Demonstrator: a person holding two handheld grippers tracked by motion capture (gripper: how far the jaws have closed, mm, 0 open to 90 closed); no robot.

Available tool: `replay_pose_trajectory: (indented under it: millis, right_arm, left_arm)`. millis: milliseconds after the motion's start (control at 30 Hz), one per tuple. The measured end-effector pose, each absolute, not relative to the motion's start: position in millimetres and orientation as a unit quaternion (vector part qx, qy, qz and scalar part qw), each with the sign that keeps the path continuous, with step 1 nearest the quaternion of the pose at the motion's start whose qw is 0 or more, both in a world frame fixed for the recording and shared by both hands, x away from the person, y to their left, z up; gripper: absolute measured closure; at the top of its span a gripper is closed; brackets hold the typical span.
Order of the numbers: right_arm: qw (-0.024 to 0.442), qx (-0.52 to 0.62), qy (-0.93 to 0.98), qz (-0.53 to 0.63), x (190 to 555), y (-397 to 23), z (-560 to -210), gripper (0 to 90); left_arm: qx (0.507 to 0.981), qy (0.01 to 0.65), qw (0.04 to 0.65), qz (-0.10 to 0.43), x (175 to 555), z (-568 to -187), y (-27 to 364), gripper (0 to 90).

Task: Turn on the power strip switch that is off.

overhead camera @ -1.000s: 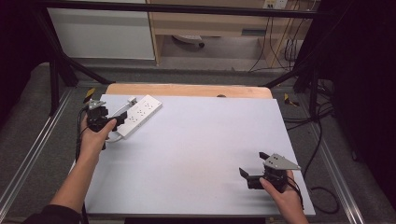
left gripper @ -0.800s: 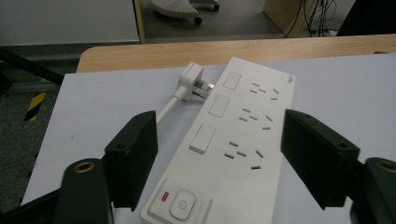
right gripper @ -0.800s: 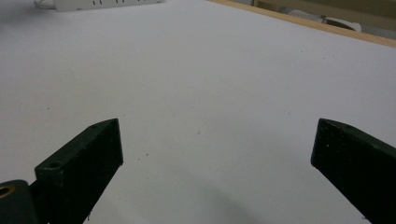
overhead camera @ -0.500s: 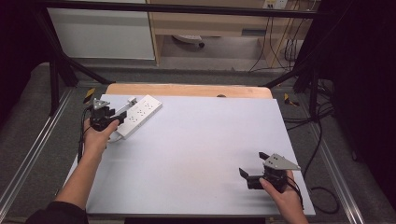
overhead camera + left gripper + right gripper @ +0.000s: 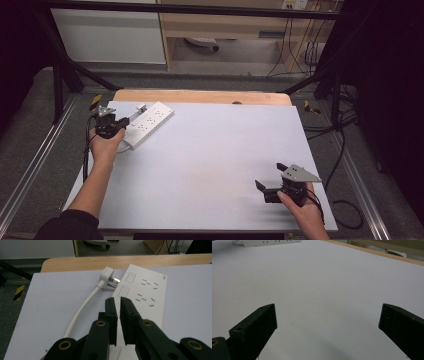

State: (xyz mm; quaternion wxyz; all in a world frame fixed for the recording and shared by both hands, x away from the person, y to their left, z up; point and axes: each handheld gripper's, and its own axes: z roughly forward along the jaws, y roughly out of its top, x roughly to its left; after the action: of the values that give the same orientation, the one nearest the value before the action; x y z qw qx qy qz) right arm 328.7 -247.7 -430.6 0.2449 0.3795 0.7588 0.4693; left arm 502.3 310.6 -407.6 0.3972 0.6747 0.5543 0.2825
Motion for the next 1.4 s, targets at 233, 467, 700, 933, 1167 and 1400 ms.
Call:
replay_pose_trajectory:
  millis: [233, 467, 700, 933, 1167, 1400]
  right_arm:
    - [0.24, 0.369, 0.763, 0.474, 329, -244, -431, 2.1]
    - [0.239, 0.365, 0.766, 0.471, 331, -239, -432, 2.1]
    - [0.242, 0.362, 0.771, 0.465, 331, -238, -433, 2.1]
    - [0.241, 0.363, 0.77, 0.467, 330, -239, -433, 2.1]
    - [0.241, 0.362, 0.768, 0.47, 330, -240, -432, 2.0]
    - [0.241, 0.359, 0.769, 0.471, 330, -240, -432, 2.0]
  left_arm:
    - [0.674, 0.556, 0.394, 0.286, 505, -410, 313, 88.8]
    - [0.677, 0.558, 0.397, 0.27, 508, -413, 313, 90.0]
    - [0.684, 0.554, 0.391, 0.269, 511, -410, 313, 90.0]
    - [0.689, 0.549, 0.387, 0.272, 517, -404, 310, 90.0]
    - [0.693, 0.548, 0.384, 0.27, 523, -406, 303, 90.0]
    - [0.694, 0.547, 0.383, 0.27, 524, -407, 302, 90.0]
